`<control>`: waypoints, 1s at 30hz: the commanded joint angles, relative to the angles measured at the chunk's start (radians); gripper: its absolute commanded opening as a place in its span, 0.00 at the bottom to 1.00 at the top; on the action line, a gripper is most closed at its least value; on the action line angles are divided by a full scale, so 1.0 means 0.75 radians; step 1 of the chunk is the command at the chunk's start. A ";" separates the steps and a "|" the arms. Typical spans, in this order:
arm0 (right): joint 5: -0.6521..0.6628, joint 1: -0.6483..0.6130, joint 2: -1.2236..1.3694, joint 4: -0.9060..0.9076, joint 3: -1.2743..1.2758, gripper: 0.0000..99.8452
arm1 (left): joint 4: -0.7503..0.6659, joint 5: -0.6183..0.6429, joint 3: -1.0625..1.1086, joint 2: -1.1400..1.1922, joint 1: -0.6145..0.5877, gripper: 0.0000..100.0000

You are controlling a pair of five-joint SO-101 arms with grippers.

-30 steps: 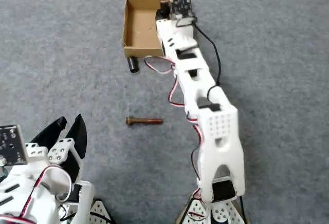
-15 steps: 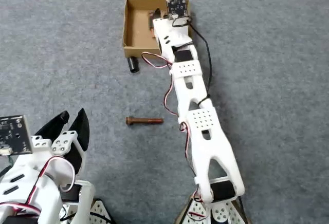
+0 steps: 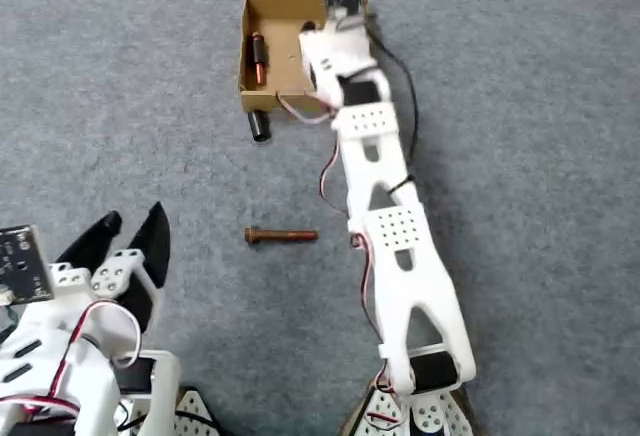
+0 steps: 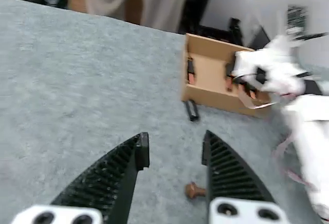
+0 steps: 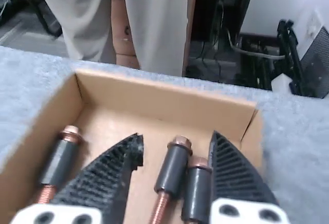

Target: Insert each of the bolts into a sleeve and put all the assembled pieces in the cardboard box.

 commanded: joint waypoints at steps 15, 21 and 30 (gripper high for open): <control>-0.123 -0.339 -0.449 1.064 0.259 0.20 | -0.027 0.000 -0.002 0.316 -0.135 0.20; -0.151 -0.351 -0.316 0.890 0.345 0.20 | -0.037 0.002 0.033 0.320 -0.237 0.20; -0.155 -0.384 -0.199 0.775 0.343 0.20 | -0.035 0.000 0.151 0.320 -0.250 0.20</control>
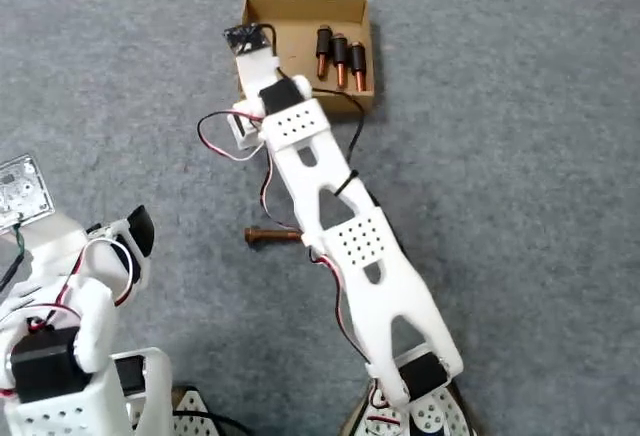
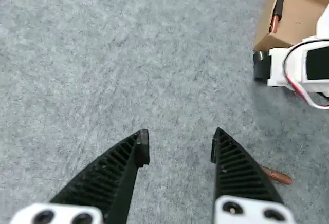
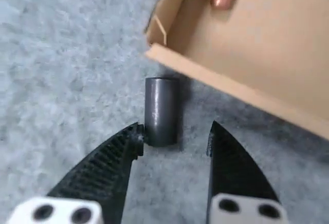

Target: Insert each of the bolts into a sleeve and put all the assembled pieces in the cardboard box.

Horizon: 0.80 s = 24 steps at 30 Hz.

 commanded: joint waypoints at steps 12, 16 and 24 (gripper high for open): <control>0.078 -0.015 -0.011 -0.135 0.009 0.08 | -0.035 -0.004 -0.002 0.011 -0.016 0.20; 0.166 -0.017 -0.011 -0.047 0.003 0.06 | -0.035 -0.006 0.000 0.011 -0.016 0.20; 0.215 0.009 -0.011 0.035 0.001 0.07 | -0.035 -0.010 -0.004 0.011 -0.016 0.20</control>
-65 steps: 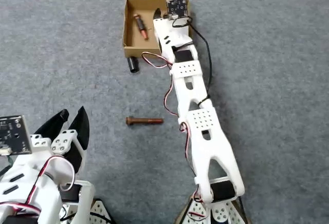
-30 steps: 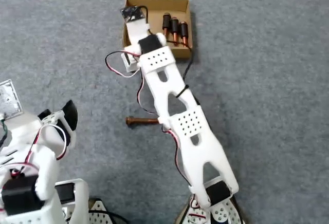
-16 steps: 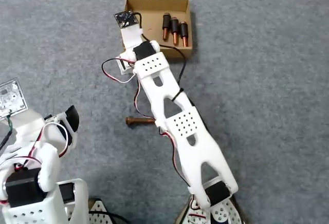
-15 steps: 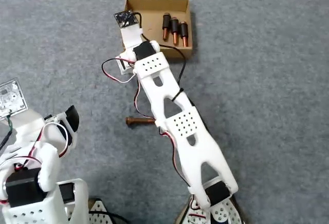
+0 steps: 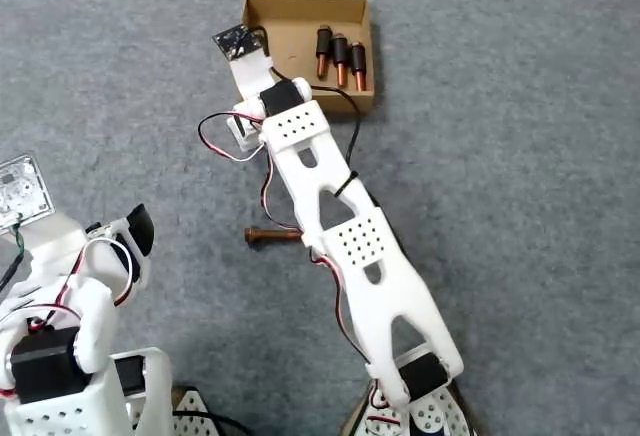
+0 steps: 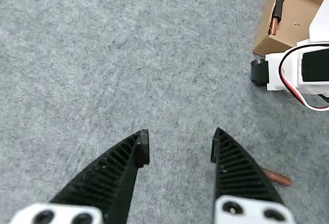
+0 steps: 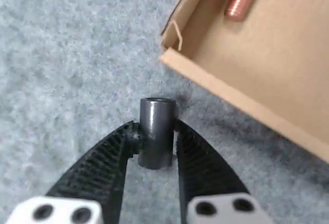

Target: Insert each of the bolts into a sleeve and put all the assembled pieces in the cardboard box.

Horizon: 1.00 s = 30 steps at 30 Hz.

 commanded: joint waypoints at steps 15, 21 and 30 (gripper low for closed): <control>0.063 0.081 -0.146 0.522 -0.377 0.00 | -0.020 0.284 -0.200 0.146 -0.014 0.20; 0.108 0.199 -0.388 0.524 -0.322 0.00 | 0.127 0.401 -0.626 0.639 -0.006 0.20; 0.039 0.429 -1.165 0.516 0.443 0.00 | 0.436 0.507 -1.213 1.378 0.100 0.20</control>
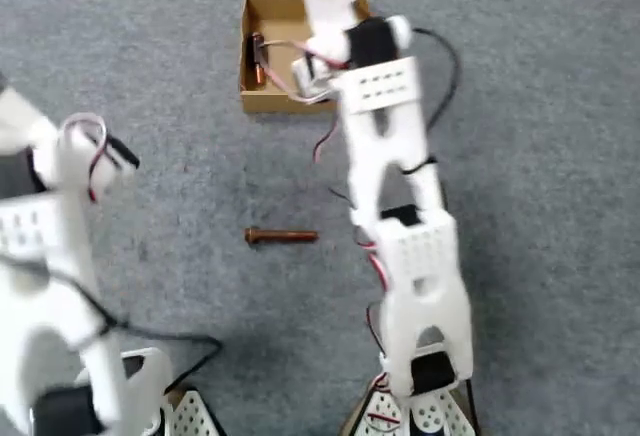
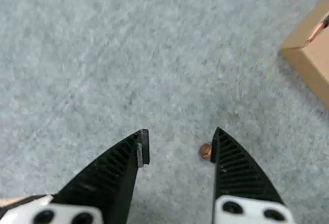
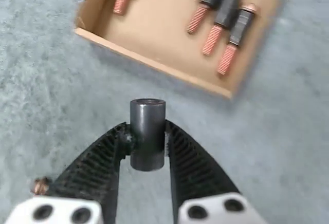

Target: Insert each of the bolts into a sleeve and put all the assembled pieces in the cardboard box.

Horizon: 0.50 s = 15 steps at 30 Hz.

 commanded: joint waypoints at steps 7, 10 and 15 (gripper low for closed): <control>-0.102 0.312 -0.623 0.002 0.662 0.00 | 0.031 0.178 -0.055 0.228 0.532 0.20; -0.145 0.386 -0.635 -0.041 0.721 0.00 | 0.031 0.182 -0.053 0.330 0.655 0.20; -0.182 0.451 -0.633 -0.059 0.731 0.00 | 0.031 0.309 -0.045 0.617 0.728 0.21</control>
